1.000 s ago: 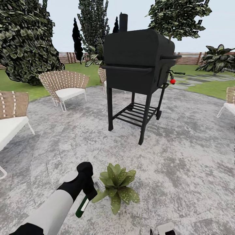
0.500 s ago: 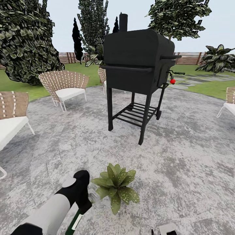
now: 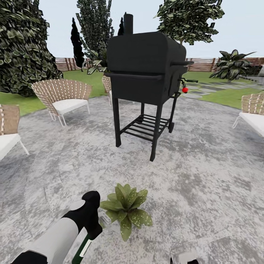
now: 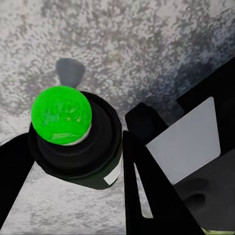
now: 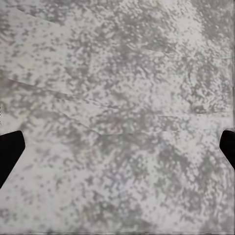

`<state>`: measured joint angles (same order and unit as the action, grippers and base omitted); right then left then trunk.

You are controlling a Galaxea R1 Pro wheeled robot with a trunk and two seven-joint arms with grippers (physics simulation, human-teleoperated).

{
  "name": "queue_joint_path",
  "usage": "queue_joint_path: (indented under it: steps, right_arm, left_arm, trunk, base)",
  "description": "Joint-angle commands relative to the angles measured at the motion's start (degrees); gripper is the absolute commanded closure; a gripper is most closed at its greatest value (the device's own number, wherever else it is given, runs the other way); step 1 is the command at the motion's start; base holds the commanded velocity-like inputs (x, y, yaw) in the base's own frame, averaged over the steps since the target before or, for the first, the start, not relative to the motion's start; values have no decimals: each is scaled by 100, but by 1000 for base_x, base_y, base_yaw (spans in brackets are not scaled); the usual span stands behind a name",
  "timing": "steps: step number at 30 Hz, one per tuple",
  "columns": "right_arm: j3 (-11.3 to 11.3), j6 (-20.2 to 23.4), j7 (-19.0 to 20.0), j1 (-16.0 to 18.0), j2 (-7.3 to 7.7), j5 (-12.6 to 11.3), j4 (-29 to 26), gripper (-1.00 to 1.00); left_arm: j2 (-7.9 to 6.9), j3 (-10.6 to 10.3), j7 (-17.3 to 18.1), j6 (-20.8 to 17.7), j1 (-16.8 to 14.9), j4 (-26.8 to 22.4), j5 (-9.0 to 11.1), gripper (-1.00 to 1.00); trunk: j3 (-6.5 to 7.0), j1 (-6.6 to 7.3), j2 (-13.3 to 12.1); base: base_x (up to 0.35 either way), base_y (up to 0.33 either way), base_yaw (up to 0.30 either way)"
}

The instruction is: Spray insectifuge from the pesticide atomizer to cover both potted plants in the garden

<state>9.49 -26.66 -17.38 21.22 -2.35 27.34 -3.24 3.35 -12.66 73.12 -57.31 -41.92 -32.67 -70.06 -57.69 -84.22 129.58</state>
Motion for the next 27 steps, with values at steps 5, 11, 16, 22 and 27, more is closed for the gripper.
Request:
queue_joint_path:
  steps: [5,11,16,22,27]
  right_arm:
    - [37,-15,-29,5,-23,62,7,-100]
    - [36,-15,-28,5,-46,61,7,-100]
    - [36,-15,-28,5,-46,61,7,-100]
    - [36,-15,-27,5,-46,61,7,-100]
    - [36,-15,-27,5,-47,61,7,-100]
  left_arm:
    - [-6,0,61,-52,0,-11,-51,100]
    - [11,3,69,-52,0,-12,-51,100]
    - [34,20,71,-52,0,-12,-51,100]
    - [60,25,71,-52,0,-10,-8,100]
    - [176,-7,106,-28,0,25,-7,100]
  trunk:
    - [-15,1,2]
    - [-15,1,2]
    - [-15,1,2]
    - [-15,1,2]
    - [-15,1,2]
  base:
    - [0,283,-143]
    - [31,305,-55]
    - [145,306,-273]
    - [224,220,-267]
    - [22,17,-24]
